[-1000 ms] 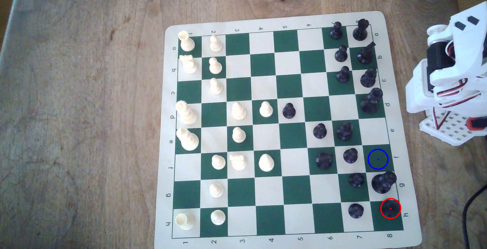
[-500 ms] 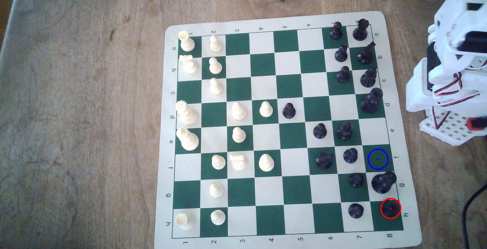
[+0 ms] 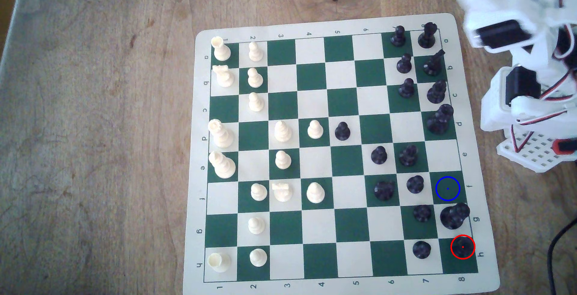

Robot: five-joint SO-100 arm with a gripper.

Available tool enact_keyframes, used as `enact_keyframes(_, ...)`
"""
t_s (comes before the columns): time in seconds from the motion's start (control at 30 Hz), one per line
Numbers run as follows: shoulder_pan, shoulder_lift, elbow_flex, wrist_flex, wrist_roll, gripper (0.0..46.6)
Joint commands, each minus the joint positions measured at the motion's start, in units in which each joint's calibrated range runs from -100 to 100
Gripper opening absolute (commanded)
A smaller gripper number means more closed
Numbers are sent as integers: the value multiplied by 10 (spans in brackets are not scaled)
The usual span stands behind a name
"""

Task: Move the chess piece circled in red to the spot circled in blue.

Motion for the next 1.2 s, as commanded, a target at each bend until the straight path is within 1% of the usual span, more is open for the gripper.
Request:
enact_keyframes(0.0, -54, 30, -203, 350, 55, 71)
enact_keyframes(0.1, -112, 75, -280, 470, 60, 71)
enact_keyframes(0.13, -172, 119, -343, 552, 93, 37)
enact_keyframes(0.17, -199, 139, -367, 581, 100, 36)
enact_keyframes(0.27, -267, 209, -436, 672, 102, 31)
enact_keyframes(0.3, -307, 257, -473, 728, 102, 40)
enact_keyframes(0.4, -363, 322, -496, 800, 99, 65)
enact_keyframes(0.43, -403, 362, -498, 828, 92, 68)
enact_keyframes(0.53, -469, 417, -508, 857, 78, 73)
enact_keyframes(0.57, -511, 451, -516, 869, 68, 75)
enact_keyframes(0.6, -526, 463, -517, 870, 65, 76)
enact_keyframes(0.73, -565, 539, -539, 889, 66, 90)
enact_keyframes(0.87, -589, 591, -559, 889, 69, 107)
enact_keyframes(1.0, -588, 627, -557, 870, 72, 115)
enact_keyframes(1.03, -583, 636, -547, 857, 73, 122)
enact_keyframes(1.17, -573, 653, -508, 824, 79, 125)
